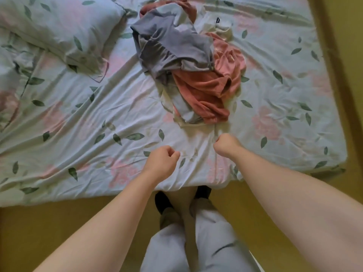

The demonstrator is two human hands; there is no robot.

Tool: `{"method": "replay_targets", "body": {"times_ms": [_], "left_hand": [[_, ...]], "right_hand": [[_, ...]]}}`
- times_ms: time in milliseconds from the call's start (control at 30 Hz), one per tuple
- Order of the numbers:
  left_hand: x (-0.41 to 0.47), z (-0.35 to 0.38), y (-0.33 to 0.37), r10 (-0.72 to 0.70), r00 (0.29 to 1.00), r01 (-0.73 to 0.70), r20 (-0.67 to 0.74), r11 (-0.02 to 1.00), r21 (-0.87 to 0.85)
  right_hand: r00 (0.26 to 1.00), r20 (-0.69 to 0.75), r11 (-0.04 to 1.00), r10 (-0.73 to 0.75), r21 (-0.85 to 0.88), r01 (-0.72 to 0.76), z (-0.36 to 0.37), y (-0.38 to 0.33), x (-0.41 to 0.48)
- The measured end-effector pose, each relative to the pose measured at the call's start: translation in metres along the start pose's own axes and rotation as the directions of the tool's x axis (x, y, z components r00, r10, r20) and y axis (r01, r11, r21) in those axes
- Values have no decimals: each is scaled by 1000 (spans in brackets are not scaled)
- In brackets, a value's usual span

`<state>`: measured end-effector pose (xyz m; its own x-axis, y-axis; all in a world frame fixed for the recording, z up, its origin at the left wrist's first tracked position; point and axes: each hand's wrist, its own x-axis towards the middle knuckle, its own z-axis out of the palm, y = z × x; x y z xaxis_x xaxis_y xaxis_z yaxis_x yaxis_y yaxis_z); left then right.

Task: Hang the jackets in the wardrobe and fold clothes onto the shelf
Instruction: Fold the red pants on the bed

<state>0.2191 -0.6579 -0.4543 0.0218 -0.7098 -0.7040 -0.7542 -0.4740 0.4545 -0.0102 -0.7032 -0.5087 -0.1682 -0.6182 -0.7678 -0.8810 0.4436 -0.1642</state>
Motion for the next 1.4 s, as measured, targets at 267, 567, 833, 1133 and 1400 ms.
{"method": "replay_targets", "body": {"times_ms": [267,567,833,1133,1400], "left_hand": [[72,27,18,-64,998,64,6,992,-109],[86,16,29,-106,994,103,-22,989,-111],[61,-26,106,-87,980,199,179,406,-892],[1,-74,149,-23,999,-10,-28,581,-814],[-99,-170,102,265,948,-309,-178,623,-719]], "right_hand": [[978,113,944,-174,-265,199,-3,-12,127],[952,-81,954,-294,-80,288,-31,-35,126],[937,-146,415,-316,867,276,-87,-80,-57],[936,231,537,-266,841,-55,-74,-19,-137],[848,322,100,-420,945,-310,-93,-83,-135]]}}
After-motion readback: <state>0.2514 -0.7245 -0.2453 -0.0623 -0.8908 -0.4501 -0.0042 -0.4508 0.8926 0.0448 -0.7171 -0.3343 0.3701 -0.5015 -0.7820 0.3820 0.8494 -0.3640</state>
